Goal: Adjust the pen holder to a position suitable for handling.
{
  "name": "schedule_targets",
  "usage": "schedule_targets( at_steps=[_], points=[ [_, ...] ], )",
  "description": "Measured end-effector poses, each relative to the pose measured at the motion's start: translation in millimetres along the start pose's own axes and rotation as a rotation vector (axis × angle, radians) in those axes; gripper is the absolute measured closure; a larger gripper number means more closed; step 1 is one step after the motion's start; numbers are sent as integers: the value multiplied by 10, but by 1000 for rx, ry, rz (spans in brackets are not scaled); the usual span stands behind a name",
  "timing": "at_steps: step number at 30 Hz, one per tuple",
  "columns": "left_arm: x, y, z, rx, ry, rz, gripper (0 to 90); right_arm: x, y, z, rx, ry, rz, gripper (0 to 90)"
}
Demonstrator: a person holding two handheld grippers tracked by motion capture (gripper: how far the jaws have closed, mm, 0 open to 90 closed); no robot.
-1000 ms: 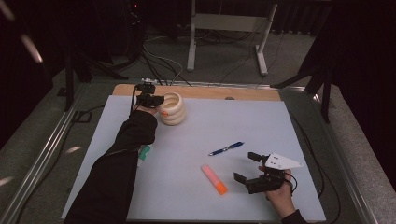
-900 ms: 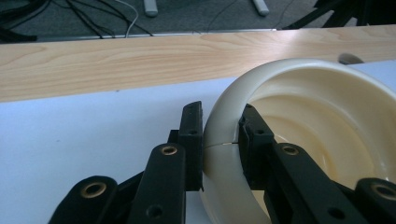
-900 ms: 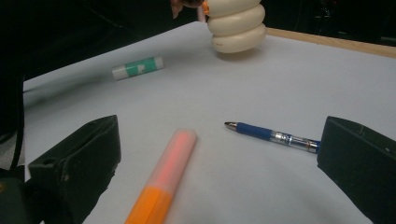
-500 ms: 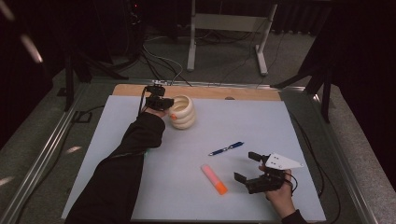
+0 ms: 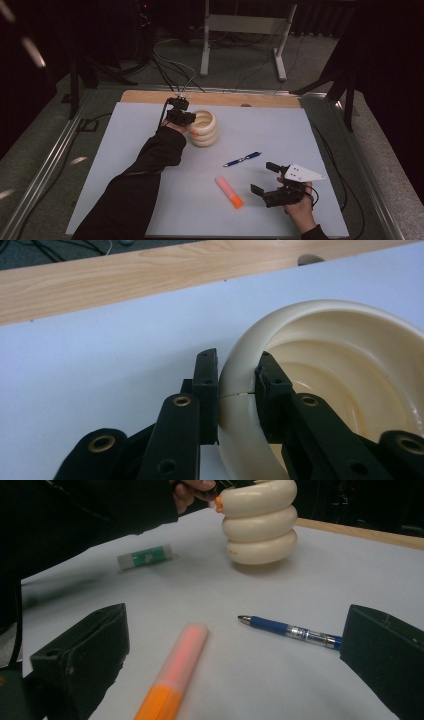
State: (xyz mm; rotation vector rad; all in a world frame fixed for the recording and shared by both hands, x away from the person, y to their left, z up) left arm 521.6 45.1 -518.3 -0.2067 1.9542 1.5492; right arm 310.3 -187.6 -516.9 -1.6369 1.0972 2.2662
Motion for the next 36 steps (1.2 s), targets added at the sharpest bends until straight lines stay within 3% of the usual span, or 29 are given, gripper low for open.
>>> schedule_targets(
  at_steps=[20,25,32,36],
  points=[
    [191,-29,-260,-16,-48,33,759,-8,-2,-1,5,3,-3,0],
    [213,-14,-308,-9,-68,41,751,-5,-11,1,4,2,0,0],
    [203,-18,-324,4,-55,32,741,-2,-13,-3,4,1,2,0],
    [204,0,-336,43,-60,25,699,-2,-14,-5,3,-1,1,0]
  ],
)
Point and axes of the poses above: each handheld gripper's, and its own axes: y roughly backward along the jaws, x roughly out of its underside, z roughly to its left, the point moved 10 cm from there along -y, roughly forward along the jaws, and after that the axes turned 9 degrees about z, right-handed, at the moved point
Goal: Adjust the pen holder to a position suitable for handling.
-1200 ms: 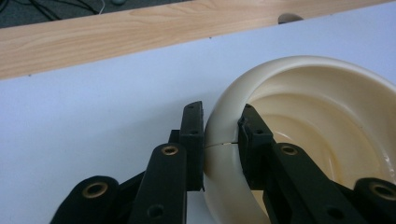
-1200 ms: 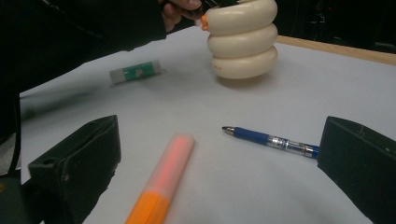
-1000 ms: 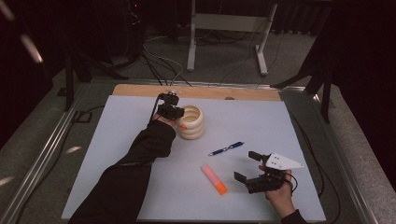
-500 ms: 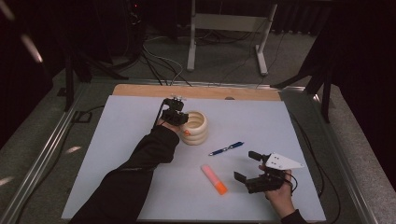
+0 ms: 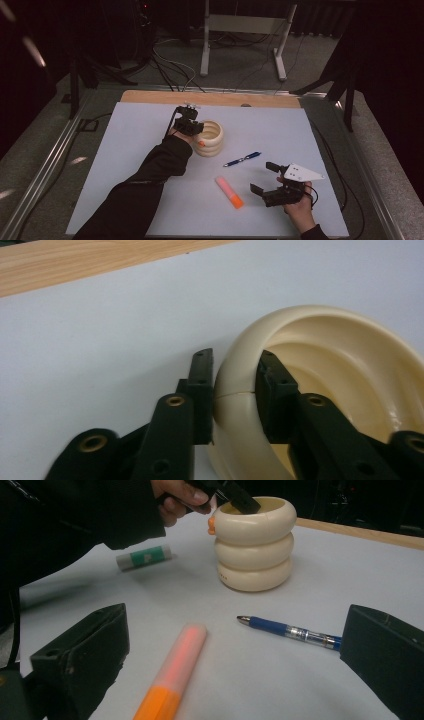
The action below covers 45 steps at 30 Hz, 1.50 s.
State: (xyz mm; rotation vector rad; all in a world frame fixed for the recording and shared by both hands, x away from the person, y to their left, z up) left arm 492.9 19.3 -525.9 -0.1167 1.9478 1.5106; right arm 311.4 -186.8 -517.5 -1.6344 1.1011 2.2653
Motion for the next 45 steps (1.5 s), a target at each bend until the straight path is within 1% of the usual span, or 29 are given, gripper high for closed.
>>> schedule_targets(
  at_steps=[1,3,6,8,9,11,13,14,17,19,20,21,23,24,25,27,28,30,31,32,33,34,37,38,39,40,42,44,45],
  points=[
    [-1,7,-3,2,-3,-4,691,0,0,1,0,1,0,0],
    [-5,39,-19,23,-13,-15,655,1,0,1,0,1,1,0],
    [-17,97,-39,47,-37,-34,594,1,-3,2,-1,-2,1,0],
    [-28,145,-46,54,-49,-46,563,1,-4,3,-1,-1,1,0],
    [-37,168,-54,66,-50,-54,541,2,-6,3,-2,-2,3,0],
    [-58,220,-51,75,-52,-70,499,4,-8,4,-3,-5,3,0],
    [-84,278,-48,91,-53,-92,477,5,-10,1,-3,-4,4,0],
    [-84,278,-48,91,-53,-92,469,5,-10,1,-3,-4,4,0],
    [-120,387,-48,128,-62,-127,452,3,-10,3,-4,-5,3,0],
    [-136,430,-43,131,-64,-141,426,4,-10,2,-5,-7,4,0],
    [-148,462,-51,151,-71,-154,425,3,-11,-1,-3,-8,3,0],
    [-155,480,-48,152,-76,-159,415,1,-11,-3,-3,-8,2,0],
    [-166,515,-61,172,-90,-169,393,-1,-13,-7,0,-10,2,0],
    [-173,531,-60,173,-94,-176,385,-3,-15,-9,0,-13,1,0],
    [-180,550,-70,188,-100,-181,383,-4,-16,-10,1,-13,1,0],
    [-197,589,-79,197,-109,-194,366,-10,-17,-10,2,-15,1,0],
    [-205,614,-92,213,-115,-203,355,-15,-19,-13,2,-13,-1,0],
    [-219,654,-110,227,-127,-215,333,-29,-25,-10,-1,-15,-5,0],
    [-222,675,-126,243,-136,-220,311,-33,-31,-8,-3,-15,-4,0],
    [-222,675,-126,243,-136,-220,288,-33,-31,-8,-3,-15,-4,0],
    [-226,706,-144,254,-149,-223,288,-33,-39,-8,-2,-14,-2,0],
    [-225,719,-157,266,-152,-223,245,-36,-52,-7,-6,-10,0,0],
    [-214,760,-204,300,-181,-231,158,-46,-60,-7,-8,-14,0,0],
    [-214,760,-204,300,-181,-231,144,-46,-60,-7,-8,-14,0,0],
    [-204,792,-244,336,-198,-238,144,-51,-65,-10,-10,-12,-2,0],
    [-196,809,-268,357,-209,-241,76,-59,-79,-14,-12,-12,-1,0],
    [-184,837,-313,389,-225,-243,30,-62,-88,-13,-15,-12,0,0],
    [-182,846,-335,394,-230,-246,22,-61,-88,-13,-17,-11,0,0],
    [-180,866,-384,408,-242,-256,22,-62,-85,-13,-18,-14,-1,0]
  ],
)
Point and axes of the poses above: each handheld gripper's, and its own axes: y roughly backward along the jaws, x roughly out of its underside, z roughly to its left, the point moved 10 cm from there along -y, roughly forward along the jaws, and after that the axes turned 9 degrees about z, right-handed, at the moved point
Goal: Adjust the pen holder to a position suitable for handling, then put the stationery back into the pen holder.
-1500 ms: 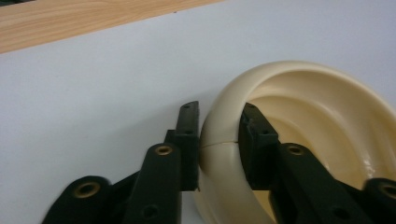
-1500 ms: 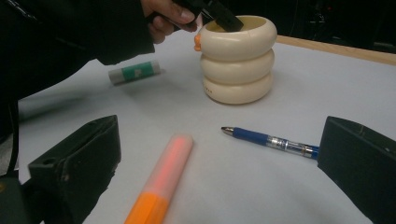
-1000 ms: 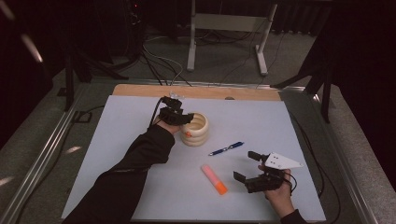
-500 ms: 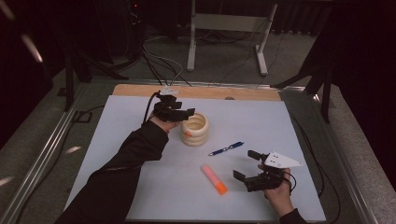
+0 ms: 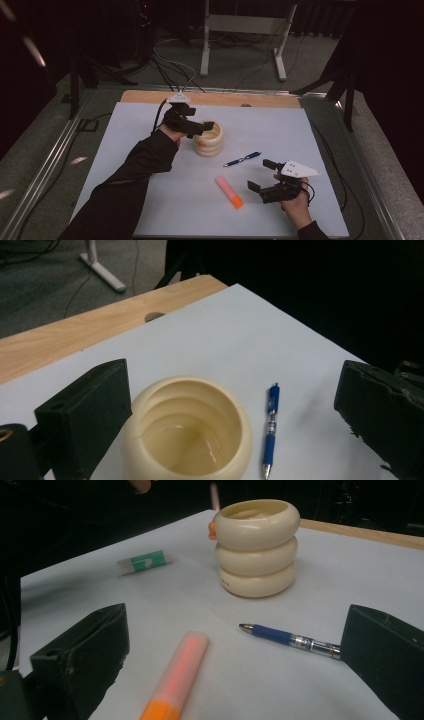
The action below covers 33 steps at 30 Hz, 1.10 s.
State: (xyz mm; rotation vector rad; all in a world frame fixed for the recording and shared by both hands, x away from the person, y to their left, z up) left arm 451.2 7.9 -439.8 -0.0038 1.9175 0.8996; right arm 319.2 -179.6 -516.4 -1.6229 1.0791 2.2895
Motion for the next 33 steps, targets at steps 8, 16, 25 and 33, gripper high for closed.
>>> schedule_targets(
  at_steps=[8,16,25,33],
  points=[
    [-26,-46,-198,8,-110,-44,29,-11,41,-29,1,-5,-11,0],
    [41,-112,-408,85,-154,-65,36,-43,128,-93,2,-29,-47,0],
    [115,-231,-709,145,-222,-54,36,-113,234,-136,21,-39,-81,0],
    [243,-375,-895,192,-226,-35,44,-135,289,-157,21,-58,-106,0]
  ],
)
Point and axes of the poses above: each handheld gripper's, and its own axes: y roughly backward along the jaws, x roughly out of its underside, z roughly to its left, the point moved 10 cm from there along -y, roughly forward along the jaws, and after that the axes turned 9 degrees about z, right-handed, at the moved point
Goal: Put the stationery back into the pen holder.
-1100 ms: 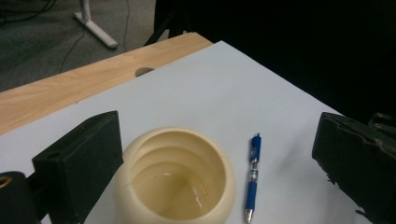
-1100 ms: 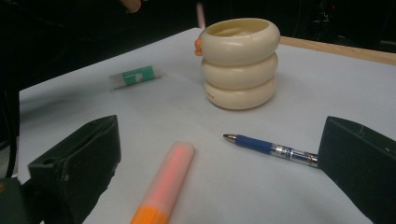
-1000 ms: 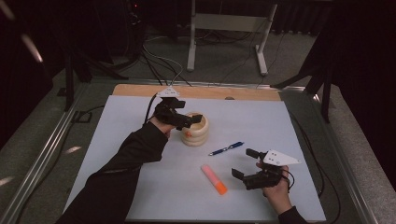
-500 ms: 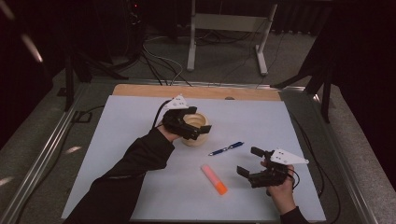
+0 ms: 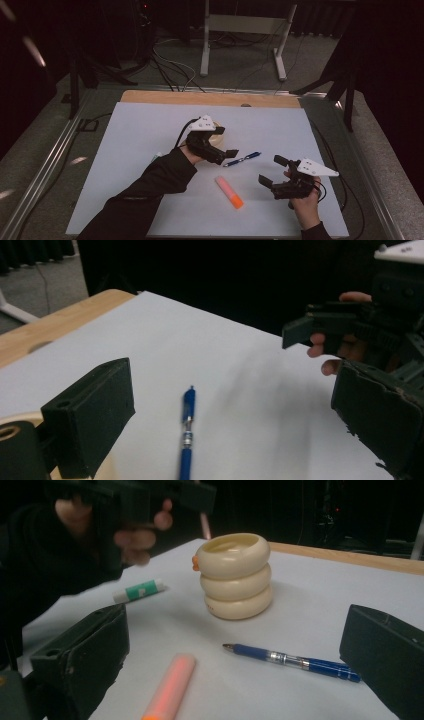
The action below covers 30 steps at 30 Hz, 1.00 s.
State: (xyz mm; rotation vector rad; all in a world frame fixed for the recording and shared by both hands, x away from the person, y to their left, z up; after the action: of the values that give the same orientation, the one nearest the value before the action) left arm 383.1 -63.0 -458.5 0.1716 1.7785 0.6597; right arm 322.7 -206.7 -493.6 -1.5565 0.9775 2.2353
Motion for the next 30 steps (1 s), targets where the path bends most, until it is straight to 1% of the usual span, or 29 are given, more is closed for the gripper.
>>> schedule_targets(
  at_steps=[2,4,7,10,11,13,14,15,18,19,21,25,27,30],
  points=[
    [18,-28,-22,6,-3,6,45,2,-1,2,-6,-7,-2,0],
    [67,-95,-65,10,-9,21,47,15,-6,5,-9,-11,4,0],
    [103,-145,-80,12,15,36,58,12,-7,10,-11,-12,2,0],
    [131,-187,-71,20,43,39,59,10,-6,14,-15,-15,0,0],
    [144,-200,-60,19,45,41,59,9,-5,14,-15,-16,-1,0],
    [185,-237,-50,14,43,59,59,7,-2,15,-18,-17,-3,0],
    [185,-237,-50,14,43,59,59,7,-2,15,-18,-17,-3,0],
    [214,-263,-54,18,34,59,59,7,0,12,-17,-16,-4,0],
    [267,-321,-70,37,29,65,62,3,3,6,-17,-20,-7,0],
    [287,-341,-73,33,18,72,71,3,5,5,-17,-20,-7,0],
    [319,-375,-87,43,11,77,71,2,11,7,-18,-20,-7,0],
    [396,-458,-90,25,-3,99,118,1,15,8,-17,-19,-8,0],
    [438,-512,-73,0,-11,109,146,2,13,12,-19,-17,-7,0],
    [515,-600,-43,-24,-12,144,160,4,10,20,-21,-15,-6,0]
  ],
)
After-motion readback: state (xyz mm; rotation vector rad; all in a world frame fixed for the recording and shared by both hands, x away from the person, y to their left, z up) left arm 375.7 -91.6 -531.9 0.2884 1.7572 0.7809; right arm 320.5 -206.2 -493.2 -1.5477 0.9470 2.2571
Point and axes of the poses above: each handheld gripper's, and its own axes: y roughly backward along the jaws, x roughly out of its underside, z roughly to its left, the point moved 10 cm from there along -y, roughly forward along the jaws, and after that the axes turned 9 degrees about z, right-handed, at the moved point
